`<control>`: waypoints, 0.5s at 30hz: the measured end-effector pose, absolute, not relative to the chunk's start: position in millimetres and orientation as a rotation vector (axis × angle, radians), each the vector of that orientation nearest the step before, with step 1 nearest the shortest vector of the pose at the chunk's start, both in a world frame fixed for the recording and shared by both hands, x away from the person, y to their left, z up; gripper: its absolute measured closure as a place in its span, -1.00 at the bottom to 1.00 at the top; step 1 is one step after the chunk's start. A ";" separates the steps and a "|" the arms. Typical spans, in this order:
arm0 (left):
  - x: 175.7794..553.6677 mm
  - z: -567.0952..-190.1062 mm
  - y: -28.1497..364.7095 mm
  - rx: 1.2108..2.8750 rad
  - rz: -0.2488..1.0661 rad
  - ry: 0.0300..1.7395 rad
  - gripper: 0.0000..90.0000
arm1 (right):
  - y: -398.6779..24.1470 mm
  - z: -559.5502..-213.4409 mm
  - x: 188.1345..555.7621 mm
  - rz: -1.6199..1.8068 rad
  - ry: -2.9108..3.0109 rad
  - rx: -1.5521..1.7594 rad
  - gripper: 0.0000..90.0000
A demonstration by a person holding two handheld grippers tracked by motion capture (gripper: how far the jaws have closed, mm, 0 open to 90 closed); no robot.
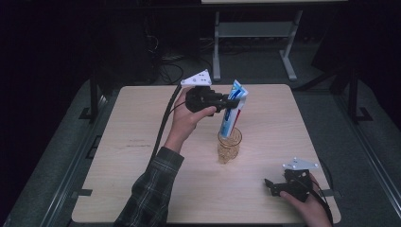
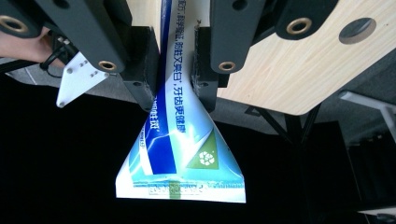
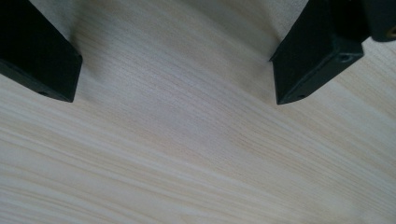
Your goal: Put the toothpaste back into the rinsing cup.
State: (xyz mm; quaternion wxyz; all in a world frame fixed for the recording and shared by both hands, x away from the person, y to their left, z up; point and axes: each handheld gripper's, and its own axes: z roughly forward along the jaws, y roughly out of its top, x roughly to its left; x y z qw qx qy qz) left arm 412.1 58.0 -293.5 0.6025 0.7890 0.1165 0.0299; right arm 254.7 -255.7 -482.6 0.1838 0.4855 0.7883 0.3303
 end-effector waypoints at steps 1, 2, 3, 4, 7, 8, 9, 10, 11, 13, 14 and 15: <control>412.2 -294.9 56.5 1.834 0.070 0.268 0.64 | -255.7 -482.6 254.7 0.932 2.224 1.368 -0.98; 412.2 -296.2 55.0 1.839 0.068 0.267 0.64 | -255.7 -482.5 254.7 0.932 2.224 1.367 -0.98; 412.3 -297.6 53.7 1.843 0.070 0.265 0.64 | -255.6 -482.5 254.6 0.932 2.225 1.367 -0.98; 412.3 -299.2 52.5 1.849 0.070 0.261 0.64 | -255.6 -482.5 254.6 0.932 2.226 1.368 -0.98; 412.1 -304.1 50.5 1.850 0.068 0.262 0.64 | -255.6 -482.5 254.5 0.931 2.226 1.367 -0.98; 412.3 -306.1 50.0 1.855 0.065 0.262 0.64 | -255.6 -482.5 254.5 0.931 2.226 1.366 -0.98; 412.3 -308.4 49.3 1.858 0.063 0.263 0.64 | -255.6 -482.5 254.5 0.931 2.226 1.366 -0.98; 412.6 -311.2 49.1 1.867 0.067 0.260 0.64 | -255.6 -482.5 254.5 0.931 2.226 1.366 -0.98; 412.5 -313.8 48.8 1.867 0.067 0.267 0.64 | -255.6 -482.5 254.5 0.931 2.226 1.366 -0.98; 412.9 -318.2 48.6 1.873 0.064 0.273 0.64 | -255.6 -482.5 254.5 0.931 2.226 1.366 -0.98; 413.4 -320.2 48.7 1.876 0.061 0.275 0.64 | -255.7 -482.5 254.5 0.931 2.227 1.365 -0.98; 414.0 -322.2 48.8 1.880 0.064 0.275 0.64 | -255.6 -482.5 254.5 0.930 2.226 1.365 -0.98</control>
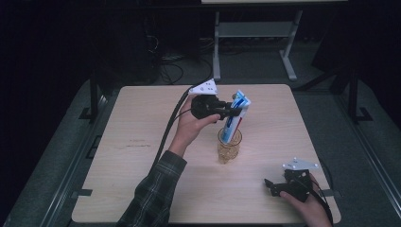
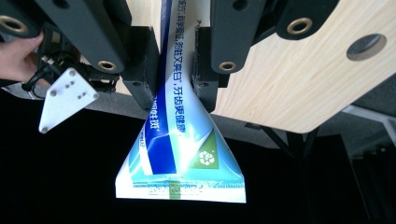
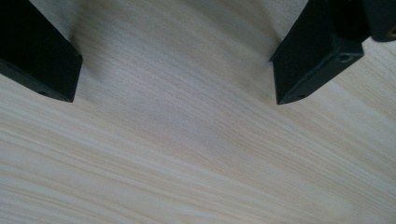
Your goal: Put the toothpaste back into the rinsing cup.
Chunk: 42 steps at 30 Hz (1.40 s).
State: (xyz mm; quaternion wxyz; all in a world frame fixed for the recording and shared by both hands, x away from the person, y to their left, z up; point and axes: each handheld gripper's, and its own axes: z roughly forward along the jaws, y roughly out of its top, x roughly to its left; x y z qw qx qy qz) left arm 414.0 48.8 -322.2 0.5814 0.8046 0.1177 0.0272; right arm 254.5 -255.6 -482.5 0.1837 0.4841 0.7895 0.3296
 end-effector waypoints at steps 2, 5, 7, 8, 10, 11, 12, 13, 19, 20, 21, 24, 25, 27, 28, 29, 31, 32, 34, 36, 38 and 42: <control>414.6 -326.1 48.6 1.885 0.063 0.279 0.63 | -255.6 -482.5 254.5 0.929 2.226 1.364 -0.98; 414.2 -331.0 47.9 1.895 0.065 0.285 0.63 | -255.6 -482.6 254.5 0.929 2.227 1.363 -0.98; 414.1 -334.9 47.5 1.903 0.068 0.284 0.63 | -255.6 -482.6 254.5 0.929 2.227 1.363 -0.98; 413.8 -336.8 47.1 1.904 0.069 0.287 0.63 | -255.7 -482.5 254.5 0.929 2.227 1.363 -0.98; 413.7 -340.3 46.9 1.907 0.065 0.290 0.63 | -255.7 -482.6 254.5 0.929 2.227 1.362 -0.98; 413.7 -342.2 46.9 1.908 0.063 0.293 0.63 | -255.7 -482.6 254.5 0.929 2.227 1.361 -0.98; 413.9 -343.9 46.9 1.912 0.061 0.291 0.63 | -255.7 -482.6 254.5 0.929 2.227 1.361 -0.98; 414.0 -345.9 46.7 1.912 0.060 0.293 0.63 | -255.6 -482.6 254.5 0.930 2.227 1.361 -0.98; 414.1 -355.1 44.3 1.932 0.059 0.306 0.62 | -255.7 -482.7 254.6 0.932 2.228 1.360 -0.98; 414.3 -356.1 44.4 1.936 0.060 0.304 0.63 | -255.7 -482.7 254.6 0.931 2.228 1.360 -0.98; 414.5 -357.2 44.4 1.938 0.060 0.303 0.63 | -255.7 -482.7 254.7 0.931 2.228 1.359 -0.98; 414.3 -360.7 43.9 1.944 0.054 0.306 0.62 | -255.7 -482.7 254.6 0.931 2.228 1.359 -0.98; 414.0 -362.4 43.3 1.946 0.051 0.310 0.62 | -255.7 -482.7 254.6 0.931 2.228 1.359 -0.98; 414.0 -364.3 42.7 1.955 0.052 0.311 0.62 | -255.7 -482.7 254.6 0.931 2.229 1.358 -0.98; 414.1 -365.1 42.6 1.961 0.053 0.311 0.62 | -255.7 -482.7 254.6 0.931 2.229 1.358 -0.98; 414.3 -366.3 42.5 1.963 0.054 0.311 0.62 | -255.7 -482.7 254.6 0.931 2.229 1.358 -0.98; 414.2 -367.5 42.2 1.964 0.052 0.313 0.62 | -255.7 -482.7 254.6 0.931 2.229 1.358 -0.98; 413.9 -368.3 42.1 1.964 0.049 0.316 0.62 | -255.7 -482.7 254.6 0.931 2.229 1.358 -0.98; 413.8 -370.0 42.0 1.965 0.047 0.316 0.62 | -255.7 -482.7 254.6 0.931 2.229 1.358 -0.98; 414.1 -370.8 42.1 1.962 0.044 0.315 0.62 | -255.7 -482.8 254.6 0.932 2.229 1.357 -0.98; 414.3 -371.0 41.8 1.962 0.047 0.315 0.61 | -255.7 -482.8 254.6 0.932 2.229 1.357 -0.98; 414.4 -372.1 39.0 1.958 0.053 0.310 0.60 | -255.7 -482.7 254.6 0.932 2.229 1.357 -0.98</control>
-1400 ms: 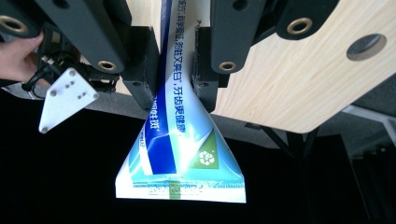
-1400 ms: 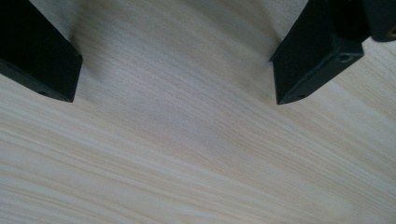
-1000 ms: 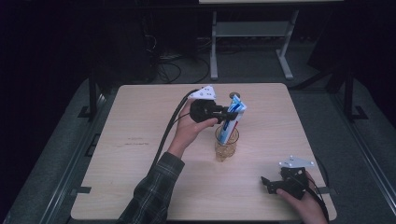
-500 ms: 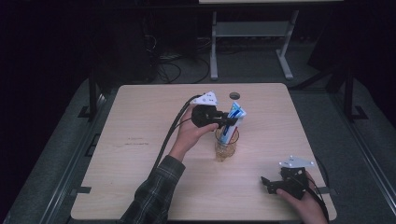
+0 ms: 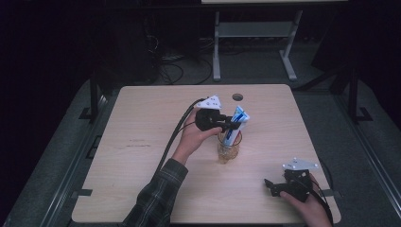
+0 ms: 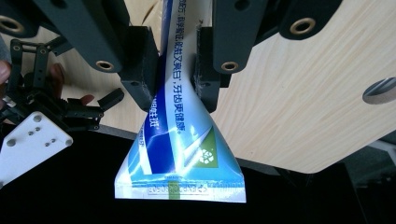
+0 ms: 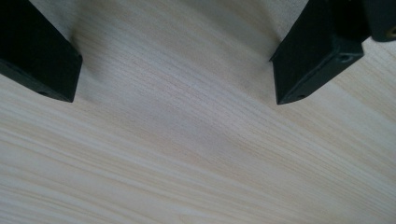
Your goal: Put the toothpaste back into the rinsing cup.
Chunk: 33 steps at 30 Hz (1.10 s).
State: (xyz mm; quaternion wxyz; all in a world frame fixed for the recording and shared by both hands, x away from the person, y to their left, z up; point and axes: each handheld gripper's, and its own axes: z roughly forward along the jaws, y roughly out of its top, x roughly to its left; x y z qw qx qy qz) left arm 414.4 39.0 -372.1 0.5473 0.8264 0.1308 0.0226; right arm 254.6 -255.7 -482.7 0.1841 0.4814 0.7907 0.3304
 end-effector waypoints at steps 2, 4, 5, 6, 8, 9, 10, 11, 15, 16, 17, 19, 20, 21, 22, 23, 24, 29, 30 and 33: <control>414.7 -372.7 37.0 1.959 0.055 0.310 0.60 | -255.7 -482.7 254.6 0.931 2.229 1.357 -0.98; 415.2 -373.8 35.3 1.951 0.056 0.311 0.59 | -255.7 -482.7 254.6 0.931 2.229 1.357 -0.98; 415.4 -374.1 34.9 1.953 0.055 0.309 0.59 | -255.7 -482.8 254.6 0.932 2.229 1.357 -0.98; 415.5 -374.5 34.2 1.952 0.058 0.309 0.59 | -255.7 -482.7 254.6 0.931 2.230 1.357 -0.98; 415.0 -374.2 33.0 1.950 0.072 0.314 0.55 | -255.7 -482.7 254.5 0.932 2.230 1.357 -0.98; 415.3 -373.7 32.9 1.953 0.084 0.314 0.52 | -255.6 -482.8 254.5 0.932 2.230 1.357 -0.98; 415.3 -373.2 33.0 1.951 0.096 0.317 0.48 | -255.7 -482.7 254.5 0.932 2.230 1.357 -0.98; 415.3 -372.5 33.5 1.950 0.106 0.323 0.41 | -255.6 -482.8 254.5 0.932 2.230 1.357 -0.98; 415.2 -370.2 37.5 1.974 0.156 0.336 0.14 | -255.6 -482.8 254.4 0.932 2.230 1.357 -0.98; 415.1 -369.4 39.0 1.976 0.164 0.346 0.09 | -255.6 -482.8 254.4 0.933 2.230 1.356 -0.98; 414.5 -368.7 40.5 1.974 0.172 0.357 0.01 | -255.6 -482.8 254.4 0.933 2.230 1.357 -0.98; 413.1 -366.8 45.2 1.972 0.181 0.371 -0.07 | -255.4 -482.7 254.3 0.933 2.231 1.361 -0.98; 412.3 -365.9 47.7 1.969 0.188 0.379 -0.11 | -255.4 -482.7 254.3 0.933 2.231 1.361 -0.98; 411.4 -365.6 49.3 1.964 0.191 0.391 -0.15 | -255.4 -482.7 254.3 0.933 2.231 1.361 -0.98; 410.8 -364.9 52.0 1.970 0.200 0.403 -0.18 | -255.4 -482.7 254.3 0.933 2.231 1.361 -0.98; 410.3 -364.0 55.8 1.978 0.214 0.426 -0.22 | -255.5 -482.7 254.2 0.933 2.231 1.361 -0.98; 410.0 -363.6 58.4 1.982 0.218 0.435 -0.25 | -255.6 -482.8 254.0 0.934 2.231 1.359 -0.98; 406.2 -362.7 76.7 2.005 0.243 0.488 -0.28 | -255.8 -482.8 253.9 0.932 2.232 1.358 -0.98; 405.3 -362.8 81.0 2.017 0.248 0.501 -0.29 | -255.8 -482.8 253.9 0.932 2.232 1.357 -0.98; 402.3 -364.5 94.1 2.033 0.248 0.549 -0.29 | -255.7 -482.8 253.9 0.932 2.231 1.359 -0.98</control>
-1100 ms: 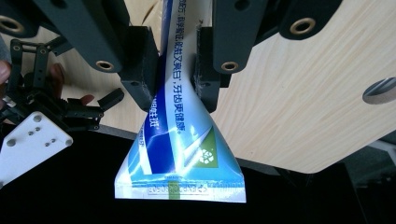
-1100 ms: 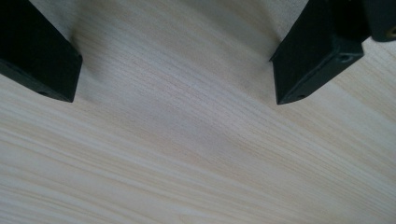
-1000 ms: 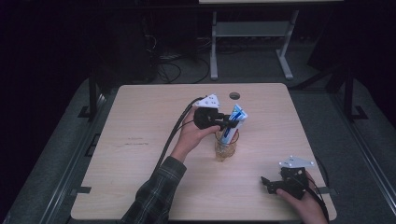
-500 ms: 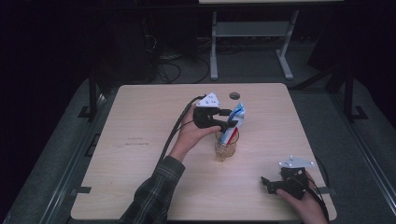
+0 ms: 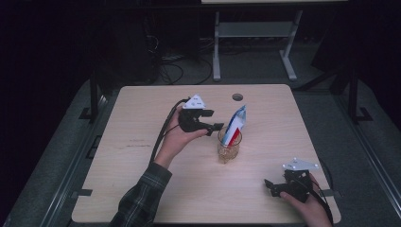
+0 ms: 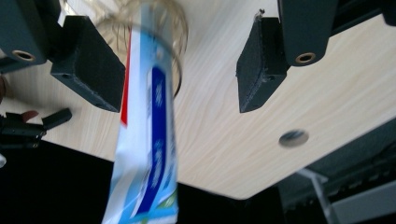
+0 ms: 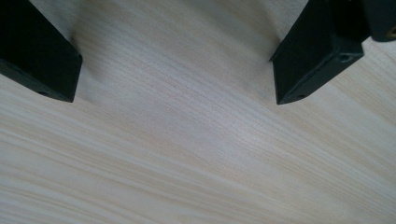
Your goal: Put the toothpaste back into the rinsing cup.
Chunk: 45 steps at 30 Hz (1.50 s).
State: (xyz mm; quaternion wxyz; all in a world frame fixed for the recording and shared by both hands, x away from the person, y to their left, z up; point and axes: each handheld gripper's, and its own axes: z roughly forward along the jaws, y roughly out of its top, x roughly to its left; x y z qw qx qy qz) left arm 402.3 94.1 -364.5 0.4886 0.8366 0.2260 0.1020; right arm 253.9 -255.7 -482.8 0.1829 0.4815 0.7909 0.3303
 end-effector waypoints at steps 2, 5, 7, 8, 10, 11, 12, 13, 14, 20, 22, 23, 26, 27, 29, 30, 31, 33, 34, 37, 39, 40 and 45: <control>400.1 -366.0 103.1 2.041 0.247 0.586 -0.32 | -255.8 -482.8 254.0 0.932 2.232 1.357 -0.98; 395.8 -368.8 116.4 2.062 0.259 0.635 -0.34 | -255.8 -482.8 253.9 0.932 2.232 1.357 -0.98; 392.2 -370.9 125.1 2.073 0.268 0.656 -0.36 | -255.8 -482.8 253.9 0.932 2.231 1.358 -0.98; 390.0 -372.2 129.3 2.074 0.274 0.670 -0.38 | -255.8 -482.8 253.9 0.932 2.232 1.358 -0.98; 386.1 -375.0 138.0 2.096 0.288 0.693 -0.41 | -255.7 -482.8 253.9 0.932 2.232 1.359 -0.98; 383.9 -376.7 142.2 2.106 0.300 0.704 -0.41 | -255.8 -482.8 253.8 0.932 2.231 1.357 -0.98; 382.0 -378.3 146.6 2.113 0.307 0.716 -0.42 | -255.9 -482.9 253.8 0.932 2.232 1.355 -0.98; 380.0 -380.0 151.0 2.116 0.312 0.735 -0.42 | -255.9 -482.9 253.9 0.932 2.232 1.354 -0.98; 377.9 -381.4 155.7 2.121 0.320 0.745 -0.42 | -255.8 -482.8 253.8 0.932 2.232 1.356 -0.98; 363.4 -388.6 183.2 2.119 0.340 0.802 -0.42 | -255.7 -482.8 254.1 0.931 2.231 1.356 -0.98; 357.2 -391.4 192.7 2.112 0.344 0.815 -0.42 | -255.5 -482.8 254.2 0.931 2.232 1.358 -0.98; 354.2 -392.4 197.7 2.116 0.350 0.823 -0.43 | -255.5 -482.7 254.2 0.933 2.233 1.358 -0.98; 344.4 -396.8 213.1 2.119 0.362 0.843 -0.43 | -255.5 -482.8 254.3 0.932 2.232 1.358 -0.98; 342.2 -398.2 216.2 2.120 0.363 0.846 -0.43 | -255.4 -482.8 254.3 0.931 2.231 1.358 -0.98; 336.8 -401.7 223.9 2.136 0.372 0.860 -0.45 | -255.4 -482.8 254.3 0.931 2.231 1.358 -0.98; 334.2 -403.3 227.7 2.142 0.380 0.867 -0.45 | -255.4 -482.8 254.3 0.931 2.231 1.359 -0.98; 331.8 -405.2 231.5 2.144 0.381 0.874 -0.45 | -255.4 -482.8 254.3 0.931 2.231 1.358 -0.98; 326.9 -408.9 238.3 2.139 0.386 0.893 -0.45 | -255.4 -482.8 254.3 0.931 2.231 1.358 -0.98; 324.4 -410.8 241.6 2.135 0.388 0.903 -0.45 | -255.5 -482.8 254.3 0.931 2.231 1.358 -0.98; 316.0 -417.2 250.1 2.132 0.395 0.922 -0.45 | -255.4 -482.8 254.3 0.931 2.231 1.358 -0.98; 310.0 -423.1 254.6 2.134 0.396 0.936 -0.45 | -255.4 -482.8 254.3 0.931 2.231 1.358 -0.98; 307.0 -425.8 256.8 2.142 0.400 0.942 -0.45 | -255.4 -482.8 254.3 0.931 2.231 1.358 -0.98; 293.9 -439.6 265.2 2.157 0.401 0.969 -0.45 | -255.4 -482.8 254.3 0.931 2.231 1.358 -0.98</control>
